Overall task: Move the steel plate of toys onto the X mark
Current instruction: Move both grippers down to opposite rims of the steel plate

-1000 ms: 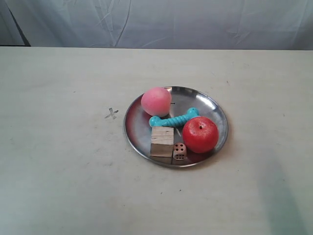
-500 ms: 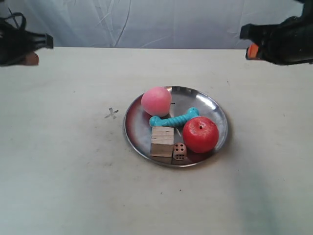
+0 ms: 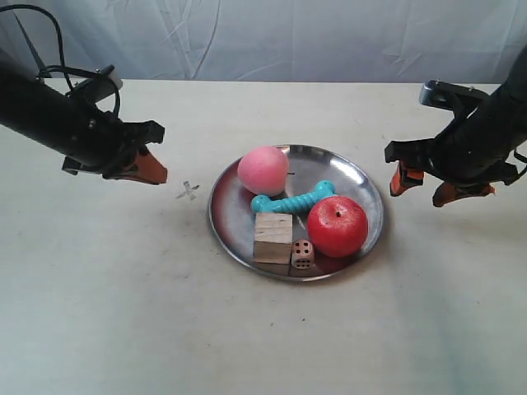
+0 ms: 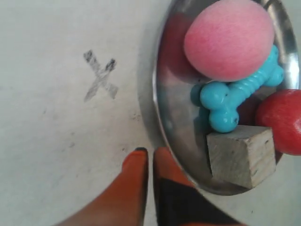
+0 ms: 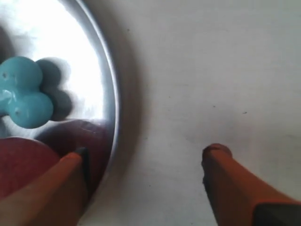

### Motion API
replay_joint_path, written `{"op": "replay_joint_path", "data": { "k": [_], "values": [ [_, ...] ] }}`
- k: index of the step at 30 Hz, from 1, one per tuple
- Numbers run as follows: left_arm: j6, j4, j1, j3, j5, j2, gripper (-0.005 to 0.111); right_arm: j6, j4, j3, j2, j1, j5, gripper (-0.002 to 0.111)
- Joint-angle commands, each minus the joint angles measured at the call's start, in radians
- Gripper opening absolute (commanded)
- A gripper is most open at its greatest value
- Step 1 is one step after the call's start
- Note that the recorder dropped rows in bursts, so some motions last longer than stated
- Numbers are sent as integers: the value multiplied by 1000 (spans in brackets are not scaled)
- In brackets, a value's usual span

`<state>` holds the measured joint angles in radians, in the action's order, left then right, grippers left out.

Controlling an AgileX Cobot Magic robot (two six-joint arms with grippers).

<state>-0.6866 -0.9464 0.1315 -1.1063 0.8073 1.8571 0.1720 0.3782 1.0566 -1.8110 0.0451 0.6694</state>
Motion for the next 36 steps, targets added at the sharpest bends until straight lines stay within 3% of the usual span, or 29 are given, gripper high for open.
{"op": "replay_joint_path", "data": {
  "k": [1, 4, 8, 17, 24, 36],
  "values": [
    [-136, -124, 31, -8, -1, 42, 23, -12, 6, 7, -2, 1, 18, 63],
    [-161, -160, 43, -8, -1, 76, 42, -12, 35, 6, -3, 1, 23, 62],
    [-161, -209, 50, -10, -3, 109, 58, -12, 65, 6, -8, 1, 25, 62],
    [-125, -200, 66, -49, 1, 163, 58, 45, 195, 6, -109, 1, 7, 62],
    [30, -47, 121, -103, -60, 198, 58, 104, 258, 6, -178, 1, -36, 62],
    [58, -95, 128, -121, -23, 317, 58, 289, 452, 6, -273, 1, -36, 62]
  ]
}}
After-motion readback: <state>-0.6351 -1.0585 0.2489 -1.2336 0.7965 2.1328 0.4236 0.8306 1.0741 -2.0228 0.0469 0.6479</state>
